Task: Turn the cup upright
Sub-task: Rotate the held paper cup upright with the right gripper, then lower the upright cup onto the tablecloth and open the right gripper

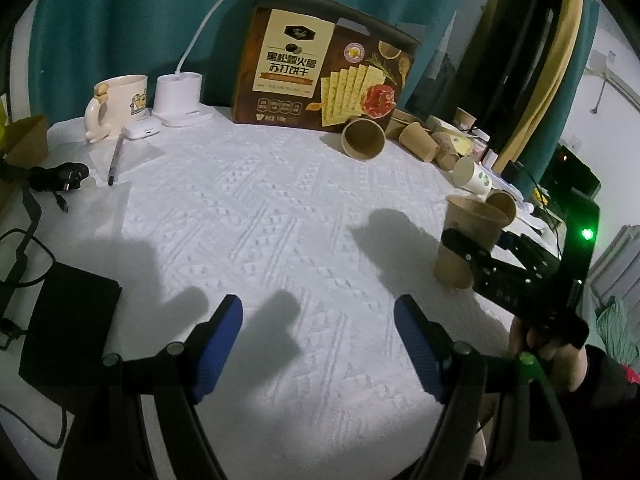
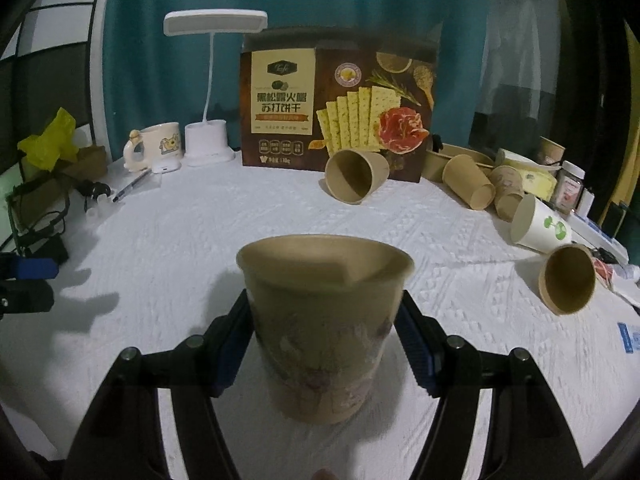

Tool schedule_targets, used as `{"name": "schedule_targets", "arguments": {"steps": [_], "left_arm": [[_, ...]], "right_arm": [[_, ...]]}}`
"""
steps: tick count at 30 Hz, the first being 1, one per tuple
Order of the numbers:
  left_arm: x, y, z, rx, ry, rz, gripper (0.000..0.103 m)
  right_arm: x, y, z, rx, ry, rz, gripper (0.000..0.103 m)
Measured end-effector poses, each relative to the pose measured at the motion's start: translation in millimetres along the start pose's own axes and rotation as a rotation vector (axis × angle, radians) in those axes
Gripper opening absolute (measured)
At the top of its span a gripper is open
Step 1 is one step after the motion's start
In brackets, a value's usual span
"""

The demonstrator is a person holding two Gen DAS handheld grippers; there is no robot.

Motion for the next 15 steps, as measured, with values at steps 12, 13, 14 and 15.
{"name": "schedule_targets", "arguments": {"steps": [12,13,14,15], "left_arm": [[4,2,-16,0.023,-0.029,0.007,0.078],[5,3,-18,0.024,-0.032,0.007,0.078],[5,4,-19,0.025,-0.035,0.007,0.078],[6,4,-20,0.026,-0.039,0.008,0.078]], "right_arm": [[16,19,0,0.01,-0.029,0.025,0.066],[17,20,1,0.01,-0.033,0.028,0.066],[18,23,1,0.013,-0.038,0.032,0.066],[19,24,2,0.014,-0.04,0.035,0.066]]}}
Point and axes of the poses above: each gripper's, at about its wrist camera, not at the fingertips, and y roughly against the way its jaws point, z to its left, x to its underside, the point moved 4 cm from there along -y, roughly the way its jaws point, and after that the axes turned 15 degrees about -z, right-handed, at the moved point
